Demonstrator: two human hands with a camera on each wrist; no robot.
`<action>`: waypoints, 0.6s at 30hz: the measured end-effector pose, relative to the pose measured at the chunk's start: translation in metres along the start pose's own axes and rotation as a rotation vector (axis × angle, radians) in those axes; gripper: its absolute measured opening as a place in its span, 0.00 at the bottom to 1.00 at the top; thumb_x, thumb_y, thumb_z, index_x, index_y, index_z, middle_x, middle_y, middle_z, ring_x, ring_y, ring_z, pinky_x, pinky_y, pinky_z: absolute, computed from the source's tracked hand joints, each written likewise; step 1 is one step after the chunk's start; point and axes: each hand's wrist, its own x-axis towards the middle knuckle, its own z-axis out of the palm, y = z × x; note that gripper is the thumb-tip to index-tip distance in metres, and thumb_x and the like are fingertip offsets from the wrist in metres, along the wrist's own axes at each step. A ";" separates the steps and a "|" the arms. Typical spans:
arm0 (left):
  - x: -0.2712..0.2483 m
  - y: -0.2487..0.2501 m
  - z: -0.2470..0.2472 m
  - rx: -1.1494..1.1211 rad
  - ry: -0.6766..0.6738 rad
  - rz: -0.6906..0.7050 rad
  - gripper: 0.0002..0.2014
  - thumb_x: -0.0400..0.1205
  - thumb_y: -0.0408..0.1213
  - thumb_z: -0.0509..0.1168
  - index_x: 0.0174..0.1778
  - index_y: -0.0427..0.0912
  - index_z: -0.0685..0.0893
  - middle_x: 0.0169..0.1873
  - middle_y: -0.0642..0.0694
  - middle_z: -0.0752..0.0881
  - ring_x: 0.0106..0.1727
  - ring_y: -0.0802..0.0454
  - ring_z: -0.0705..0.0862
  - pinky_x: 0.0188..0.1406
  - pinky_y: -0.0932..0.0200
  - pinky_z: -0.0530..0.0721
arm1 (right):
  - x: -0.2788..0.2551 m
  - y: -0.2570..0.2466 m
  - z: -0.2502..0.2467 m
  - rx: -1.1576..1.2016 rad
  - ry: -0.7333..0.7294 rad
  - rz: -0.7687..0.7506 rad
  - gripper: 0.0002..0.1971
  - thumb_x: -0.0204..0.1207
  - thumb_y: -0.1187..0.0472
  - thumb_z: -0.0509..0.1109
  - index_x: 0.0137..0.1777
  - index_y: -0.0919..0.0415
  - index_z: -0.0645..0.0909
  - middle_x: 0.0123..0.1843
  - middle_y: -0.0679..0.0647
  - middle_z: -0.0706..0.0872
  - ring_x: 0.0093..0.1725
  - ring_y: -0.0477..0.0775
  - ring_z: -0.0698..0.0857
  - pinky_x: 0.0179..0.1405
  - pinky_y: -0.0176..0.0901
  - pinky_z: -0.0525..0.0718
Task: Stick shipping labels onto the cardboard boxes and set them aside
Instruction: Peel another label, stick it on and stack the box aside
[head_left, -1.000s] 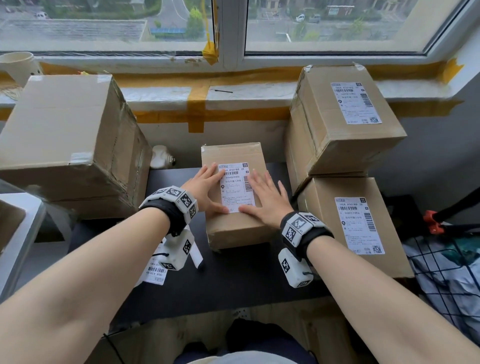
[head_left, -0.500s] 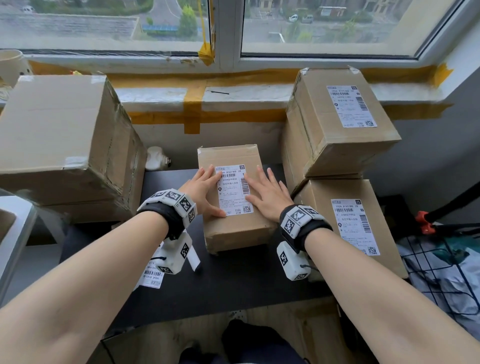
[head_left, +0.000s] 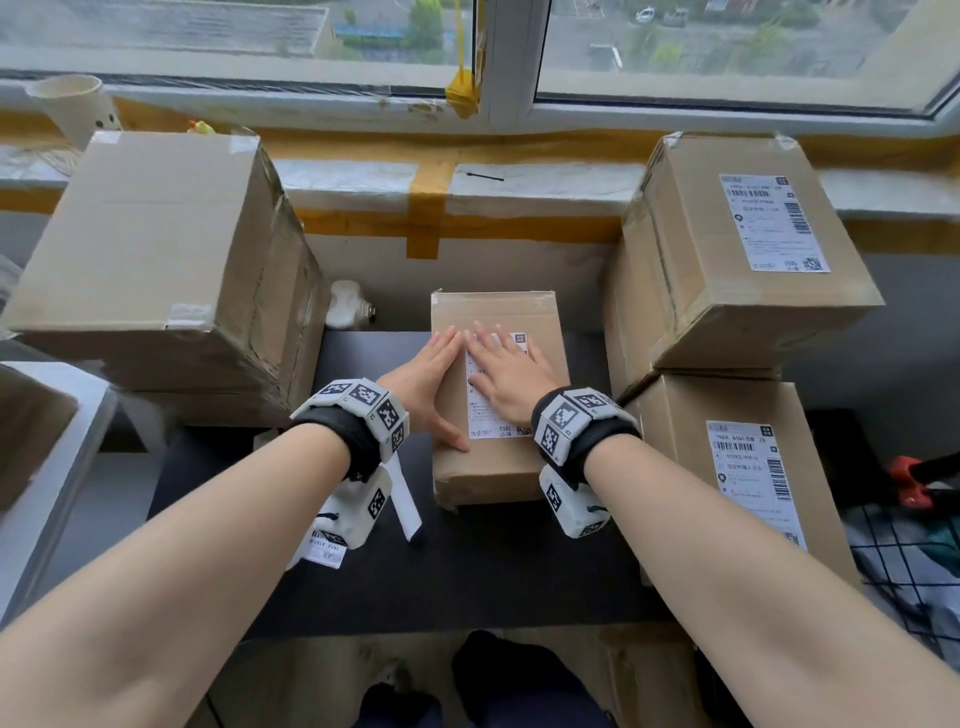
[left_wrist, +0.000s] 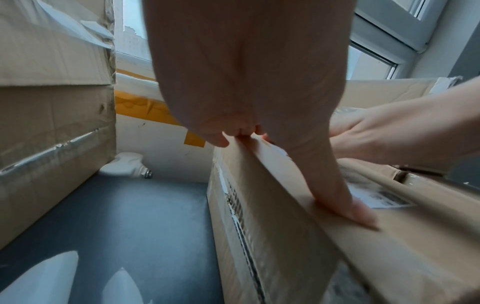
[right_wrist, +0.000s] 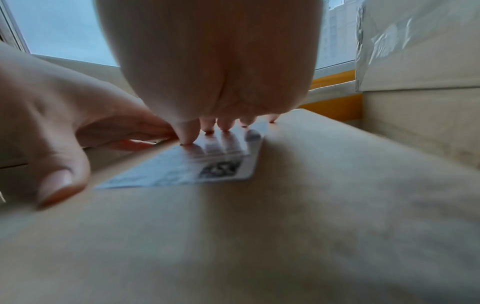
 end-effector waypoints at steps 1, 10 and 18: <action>0.000 -0.001 0.000 -0.008 0.006 0.003 0.69 0.60 0.50 0.82 0.82 0.41 0.35 0.83 0.48 0.37 0.83 0.54 0.35 0.80 0.60 0.40 | 0.000 -0.003 0.000 0.004 -0.006 -0.012 0.29 0.87 0.50 0.46 0.84 0.53 0.39 0.86 0.47 0.39 0.85 0.51 0.41 0.82 0.57 0.40; -0.001 -0.003 0.001 0.044 -0.002 0.012 0.67 0.62 0.53 0.79 0.81 0.39 0.35 0.82 0.45 0.35 0.83 0.51 0.34 0.83 0.56 0.40 | -0.038 -0.006 0.028 0.031 0.032 -0.085 0.28 0.87 0.52 0.45 0.84 0.53 0.41 0.86 0.48 0.42 0.85 0.51 0.40 0.82 0.48 0.39; -0.010 -0.001 0.006 0.075 0.062 -0.064 0.65 0.65 0.57 0.76 0.81 0.35 0.36 0.82 0.41 0.37 0.83 0.46 0.36 0.82 0.54 0.40 | -0.084 -0.022 0.054 0.108 0.066 -0.061 0.27 0.87 0.50 0.44 0.84 0.53 0.44 0.86 0.46 0.44 0.84 0.47 0.40 0.81 0.43 0.37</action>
